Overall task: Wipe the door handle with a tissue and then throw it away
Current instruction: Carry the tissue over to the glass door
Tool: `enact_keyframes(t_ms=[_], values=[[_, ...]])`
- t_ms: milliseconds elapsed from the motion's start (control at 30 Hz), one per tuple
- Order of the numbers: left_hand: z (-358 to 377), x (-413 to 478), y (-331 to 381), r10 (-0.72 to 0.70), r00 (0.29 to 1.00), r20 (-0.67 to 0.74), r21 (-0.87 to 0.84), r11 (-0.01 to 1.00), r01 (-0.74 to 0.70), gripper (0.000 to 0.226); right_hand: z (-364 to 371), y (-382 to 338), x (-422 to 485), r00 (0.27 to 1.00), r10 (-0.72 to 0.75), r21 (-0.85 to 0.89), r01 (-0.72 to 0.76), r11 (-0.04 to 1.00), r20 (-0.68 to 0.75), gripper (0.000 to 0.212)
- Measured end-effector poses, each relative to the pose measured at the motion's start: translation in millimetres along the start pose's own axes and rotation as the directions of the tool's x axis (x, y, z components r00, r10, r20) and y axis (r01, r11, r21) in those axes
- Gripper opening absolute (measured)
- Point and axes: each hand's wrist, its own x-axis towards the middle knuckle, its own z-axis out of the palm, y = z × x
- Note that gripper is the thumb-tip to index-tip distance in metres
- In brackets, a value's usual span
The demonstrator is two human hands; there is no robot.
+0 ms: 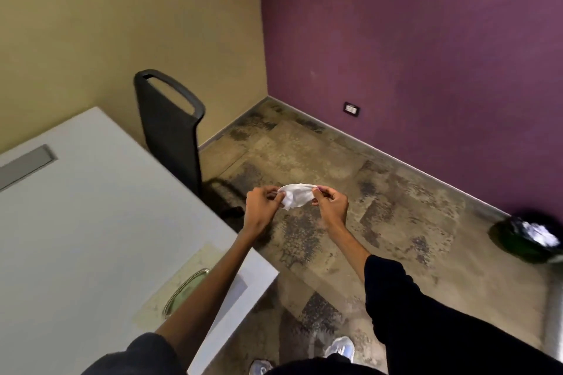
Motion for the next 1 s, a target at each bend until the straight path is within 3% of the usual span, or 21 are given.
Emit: enact_keyframes(t_ms=[300,533,800,1000], values=[[136,35,103,0.147,0.971,0.187,-0.098,0.987,-0.130,0.014,-148,-17,62,0.976,-0.039,0.049,0.050,0.998,-0.215,0.011],[241,36,179,0.215,0.923,0.319,-0.160,0.972,-0.171,0.015,-266,-26,80,0.904,-0.041,0.070,0.078,0.995,-0.425,0.013],[352,18,243,0.373,0.767,0.522,-0.238,0.927,-0.288,0.011,-377,-20,67,0.750,0.015,0.131,0.097,0.987,-0.662,0.011],[433,-6,290,0.454,0.589,0.669,-0.289,0.889,-0.356,0.008,-448,-10,55,0.560,0.091,0.178,0.103,0.979,-0.824,0.014]])
